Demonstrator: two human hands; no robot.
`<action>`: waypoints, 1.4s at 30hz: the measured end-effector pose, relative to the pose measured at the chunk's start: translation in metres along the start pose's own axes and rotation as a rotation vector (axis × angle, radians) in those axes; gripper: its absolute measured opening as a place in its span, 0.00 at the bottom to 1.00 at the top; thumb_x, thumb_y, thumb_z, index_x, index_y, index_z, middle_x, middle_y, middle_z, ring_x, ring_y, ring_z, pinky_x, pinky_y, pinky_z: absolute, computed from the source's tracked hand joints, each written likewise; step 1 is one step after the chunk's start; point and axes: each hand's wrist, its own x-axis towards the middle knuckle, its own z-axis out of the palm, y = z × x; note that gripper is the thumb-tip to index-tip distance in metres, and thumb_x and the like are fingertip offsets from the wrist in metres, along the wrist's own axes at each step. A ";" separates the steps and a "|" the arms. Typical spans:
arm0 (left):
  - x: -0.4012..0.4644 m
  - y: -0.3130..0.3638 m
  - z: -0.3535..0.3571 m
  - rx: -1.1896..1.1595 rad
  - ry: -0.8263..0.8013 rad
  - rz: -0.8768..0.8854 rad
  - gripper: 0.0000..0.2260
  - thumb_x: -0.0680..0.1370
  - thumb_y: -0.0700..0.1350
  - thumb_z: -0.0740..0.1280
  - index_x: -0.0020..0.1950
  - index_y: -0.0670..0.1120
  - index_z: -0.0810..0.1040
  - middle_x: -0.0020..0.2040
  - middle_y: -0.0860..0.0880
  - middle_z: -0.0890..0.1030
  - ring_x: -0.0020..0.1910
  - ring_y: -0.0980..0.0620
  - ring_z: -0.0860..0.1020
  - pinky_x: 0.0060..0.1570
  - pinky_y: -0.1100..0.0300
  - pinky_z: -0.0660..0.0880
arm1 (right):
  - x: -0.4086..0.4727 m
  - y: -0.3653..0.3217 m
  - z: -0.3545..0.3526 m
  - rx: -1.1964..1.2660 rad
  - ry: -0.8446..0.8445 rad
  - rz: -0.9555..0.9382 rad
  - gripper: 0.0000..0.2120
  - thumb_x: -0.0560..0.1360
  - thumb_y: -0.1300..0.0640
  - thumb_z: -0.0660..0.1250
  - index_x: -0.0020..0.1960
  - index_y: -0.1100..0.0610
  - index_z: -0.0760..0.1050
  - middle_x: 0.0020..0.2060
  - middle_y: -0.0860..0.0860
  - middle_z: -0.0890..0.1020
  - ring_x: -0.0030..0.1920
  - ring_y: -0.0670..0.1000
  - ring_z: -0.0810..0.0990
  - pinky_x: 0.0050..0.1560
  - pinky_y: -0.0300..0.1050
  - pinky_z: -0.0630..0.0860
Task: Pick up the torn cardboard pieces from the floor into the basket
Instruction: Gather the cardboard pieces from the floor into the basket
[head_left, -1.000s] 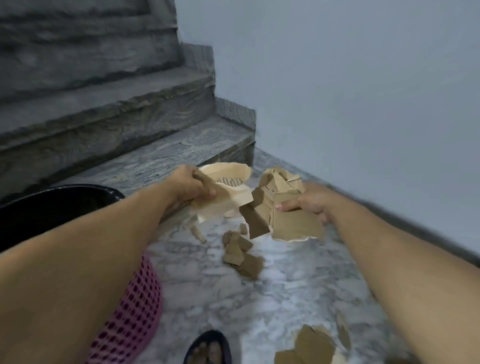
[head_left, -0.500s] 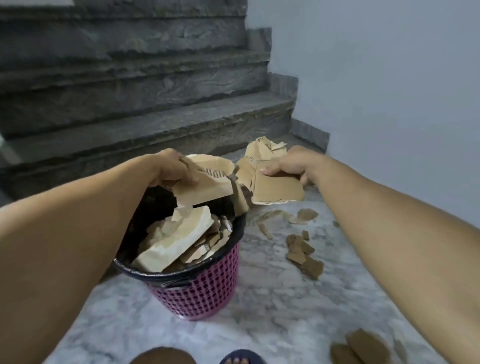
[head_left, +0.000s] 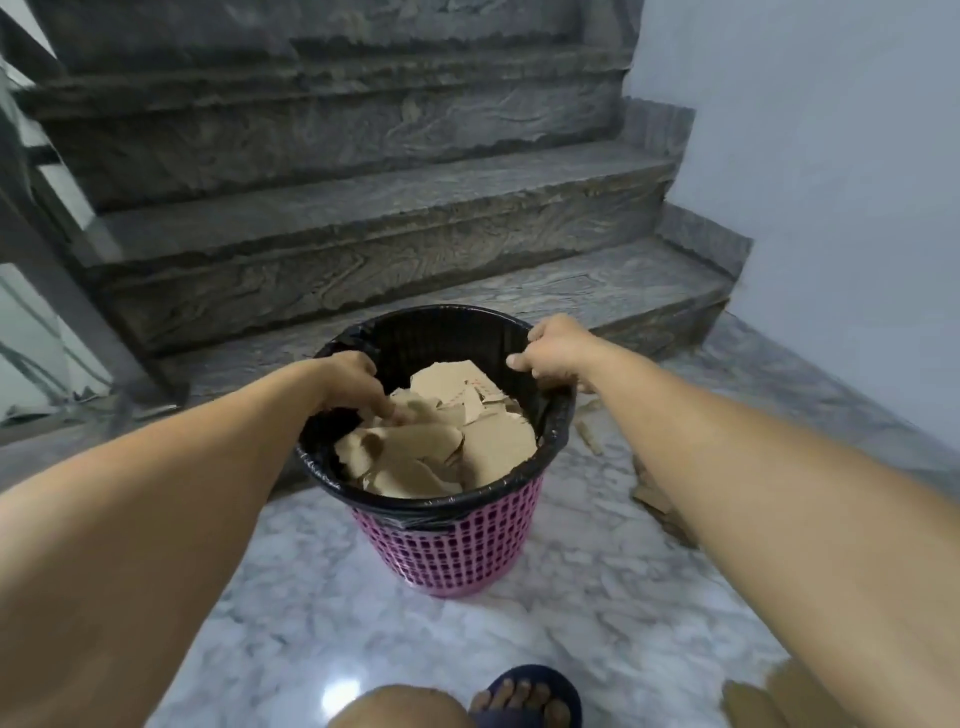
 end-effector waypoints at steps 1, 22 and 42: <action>-0.001 0.005 -0.001 0.002 0.018 0.017 0.34 0.69 0.47 0.77 0.71 0.42 0.69 0.64 0.44 0.73 0.57 0.46 0.72 0.58 0.51 0.74 | 0.000 0.000 -0.005 0.055 0.015 0.007 0.18 0.73 0.58 0.73 0.58 0.65 0.74 0.43 0.58 0.81 0.42 0.57 0.82 0.56 0.56 0.79; -0.037 0.233 0.105 0.084 -0.167 0.456 0.12 0.72 0.46 0.75 0.52 0.45 0.77 0.50 0.42 0.81 0.40 0.49 0.79 0.50 0.49 0.80 | -0.068 0.154 -0.205 -0.015 0.113 0.225 0.08 0.77 0.57 0.69 0.50 0.63 0.77 0.40 0.55 0.78 0.40 0.52 0.79 0.43 0.49 0.81; 0.154 0.253 0.379 0.636 -0.399 0.511 0.60 0.56 0.60 0.81 0.77 0.55 0.45 0.76 0.49 0.40 0.75 0.39 0.49 0.69 0.41 0.61 | 0.105 0.381 -0.181 -0.150 0.079 0.467 0.17 0.76 0.57 0.69 0.60 0.68 0.77 0.56 0.63 0.81 0.54 0.62 0.82 0.54 0.58 0.81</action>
